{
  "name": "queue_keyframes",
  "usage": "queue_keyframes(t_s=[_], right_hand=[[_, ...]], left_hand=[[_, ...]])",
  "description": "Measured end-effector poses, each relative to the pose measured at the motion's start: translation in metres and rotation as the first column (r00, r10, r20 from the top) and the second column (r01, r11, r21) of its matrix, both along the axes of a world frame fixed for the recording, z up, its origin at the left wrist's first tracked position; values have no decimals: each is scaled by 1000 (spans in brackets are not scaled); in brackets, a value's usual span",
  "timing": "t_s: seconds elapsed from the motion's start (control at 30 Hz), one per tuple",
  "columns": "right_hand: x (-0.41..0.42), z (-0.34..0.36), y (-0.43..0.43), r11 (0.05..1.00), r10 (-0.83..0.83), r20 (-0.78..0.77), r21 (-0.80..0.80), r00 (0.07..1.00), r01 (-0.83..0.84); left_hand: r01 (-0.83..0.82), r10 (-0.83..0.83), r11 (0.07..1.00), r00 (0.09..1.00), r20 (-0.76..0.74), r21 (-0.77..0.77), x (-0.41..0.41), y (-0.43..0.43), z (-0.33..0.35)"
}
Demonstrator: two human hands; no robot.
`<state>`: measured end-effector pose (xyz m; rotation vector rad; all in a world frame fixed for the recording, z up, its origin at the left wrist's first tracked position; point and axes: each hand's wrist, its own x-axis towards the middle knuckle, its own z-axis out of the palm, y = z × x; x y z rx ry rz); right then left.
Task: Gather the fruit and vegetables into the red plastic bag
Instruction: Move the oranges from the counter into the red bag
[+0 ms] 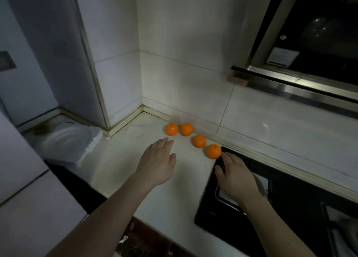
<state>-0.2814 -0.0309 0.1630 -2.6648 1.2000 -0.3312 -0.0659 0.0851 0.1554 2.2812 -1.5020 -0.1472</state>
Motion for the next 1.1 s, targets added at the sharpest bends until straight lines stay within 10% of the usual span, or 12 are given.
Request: queue_keyframes(t_s=[1.1], right_hand=[[115,-161,-259,923,-58,-338,340,939,180]], left_hand=[[278,-222,930,946,-236,241,84,-328,-182]])
